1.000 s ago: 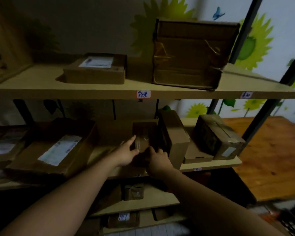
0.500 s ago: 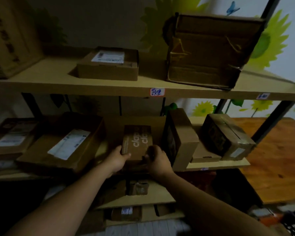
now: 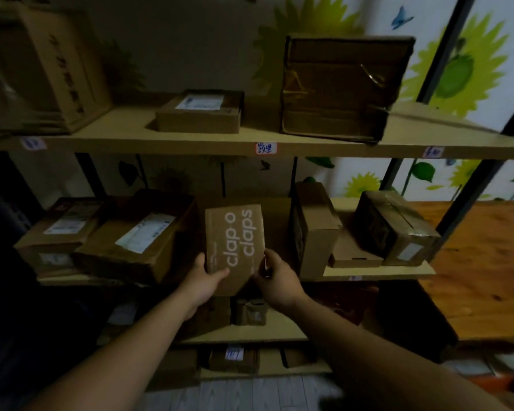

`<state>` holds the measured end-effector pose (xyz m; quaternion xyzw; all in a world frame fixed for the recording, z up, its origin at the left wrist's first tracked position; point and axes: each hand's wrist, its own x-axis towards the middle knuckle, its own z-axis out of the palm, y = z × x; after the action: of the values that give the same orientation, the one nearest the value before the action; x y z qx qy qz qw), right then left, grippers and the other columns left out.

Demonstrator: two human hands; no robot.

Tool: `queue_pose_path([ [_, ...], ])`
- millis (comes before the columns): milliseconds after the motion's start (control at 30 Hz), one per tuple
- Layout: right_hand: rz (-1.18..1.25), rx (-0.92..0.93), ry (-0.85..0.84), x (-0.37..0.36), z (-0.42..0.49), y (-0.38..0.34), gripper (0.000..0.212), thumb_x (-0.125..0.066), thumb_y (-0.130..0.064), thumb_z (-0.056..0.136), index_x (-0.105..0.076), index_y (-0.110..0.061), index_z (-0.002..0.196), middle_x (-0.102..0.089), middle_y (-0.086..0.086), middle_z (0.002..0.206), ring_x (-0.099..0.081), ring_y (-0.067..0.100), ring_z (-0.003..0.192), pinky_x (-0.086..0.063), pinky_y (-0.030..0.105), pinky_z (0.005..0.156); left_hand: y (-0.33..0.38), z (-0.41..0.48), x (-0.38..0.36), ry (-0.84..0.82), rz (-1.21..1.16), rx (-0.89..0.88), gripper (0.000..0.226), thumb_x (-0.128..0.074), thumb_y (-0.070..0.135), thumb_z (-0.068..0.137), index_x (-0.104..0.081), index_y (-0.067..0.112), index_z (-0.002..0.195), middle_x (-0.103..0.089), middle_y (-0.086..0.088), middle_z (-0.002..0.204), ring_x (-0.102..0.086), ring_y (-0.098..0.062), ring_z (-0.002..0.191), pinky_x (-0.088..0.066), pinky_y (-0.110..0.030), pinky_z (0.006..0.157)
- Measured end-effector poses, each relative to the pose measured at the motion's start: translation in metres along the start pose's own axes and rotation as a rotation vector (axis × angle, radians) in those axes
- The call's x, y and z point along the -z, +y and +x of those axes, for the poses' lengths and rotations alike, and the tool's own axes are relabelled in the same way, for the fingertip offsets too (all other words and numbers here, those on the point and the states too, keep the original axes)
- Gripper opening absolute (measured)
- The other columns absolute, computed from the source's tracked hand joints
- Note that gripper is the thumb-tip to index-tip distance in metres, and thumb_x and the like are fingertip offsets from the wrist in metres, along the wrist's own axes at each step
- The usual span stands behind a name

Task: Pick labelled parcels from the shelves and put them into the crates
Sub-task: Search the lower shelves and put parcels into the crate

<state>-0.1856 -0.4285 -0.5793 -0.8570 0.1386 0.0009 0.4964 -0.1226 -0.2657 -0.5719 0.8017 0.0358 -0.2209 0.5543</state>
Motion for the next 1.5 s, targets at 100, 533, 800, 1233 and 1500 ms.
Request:
queue_pose_path([
  [100, 0.167, 0.0, 0.033, 0.006, -0.003, -0.024, 0.055, -0.06, -0.031, 0.093, -0.035, -0.031, 0.141, -0.051, -0.002, 0.135, -0.053, 0.02, 0.122, -0.05, 0.042, 0.099, 0.019, -0.01, 0.018, 0.058, -0.026, -0.088, 0.082, -0.063, 0.03, 0.088, -0.009, 0.033, 0.149, -0.036, -0.003, 0.148, -0.041, -0.028, 0.131, -0.039, -0.044, 0.104],
  [533, 0.553, 0.07, 0.017, 0.022, -0.014, -0.079, 0.051, -0.048, -0.058, 0.09, -0.044, -0.02, 0.124, -0.057, -0.004, 0.112, -0.057, 0.009, 0.096, -0.047, 0.027, 0.071, 0.053, -0.036, 0.06, 0.007, -0.206, -0.21, 0.064, -0.037, 0.057, 0.092, -0.02, 0.029, 0.148, -0.032, -0.001, 0.151, -0.034, -0.027, 0.136, -0.029, -0.05, 0.111],
  [800, 0.568, 0.041, -0.013, 0.021, -0.014, -0.089, 0.044, -0.046, -0.047, 0.097, -0.041, -0.018, 0.13, -0.057, 0.0, 0.108, -0.059, 0.014, 0.093, -0.045, 0.026, 0.065, 0.065, -0.032, 0.066, 0.022, -0.156, -0.26, 0.048, -0.042, 0.052, 0.093, -0.038, 0.029, 0.136, -0.05, -0.003, 0.127, -0.048, -0.022, 0.109, -0.041, -0.039, 0.093],
  [1233, 0.546, 0.076, -0.022, 0.029, -0.012, -0.09, 0.031, -0.066, -0.027, 0.09, -0.046, -0.02, 0.113, -0.057, 0.006, 0.118, -0.065, 0.023, 0.1, -0.059, 0.033, 0.073, 0.06, -0.03, 0.07, 0.004, -0.25, -0.298, 0.041, -0.058, 0.017, 0.092, -0.044, 0.023, 0.13, -0.039, -0.008, 0.144, -0.047, -0.026, 0.123, -0.043, -0.047, 0.103],
  [1500, 0.562, 0.124, -0.005, 0.024, -0.011, -0.079, 0.061, -0.068, -0.005, 0.085, -0.037, -0.031, 0.13, -0.054, -0.009, 0.115, -0.058, 0.013, 0.103, -0.054, 0.04, 0.093, 0.056, -0.033, 0.063, -0.015, -0.194, -0.36, 0.047, -0.047, 0.019, 0.098, -0.037, 0.03, 0.142, -0.047, 0.004, 0.134, -0.052, -0.015, 0.116, -0.045, -0.033, 0.095],
])
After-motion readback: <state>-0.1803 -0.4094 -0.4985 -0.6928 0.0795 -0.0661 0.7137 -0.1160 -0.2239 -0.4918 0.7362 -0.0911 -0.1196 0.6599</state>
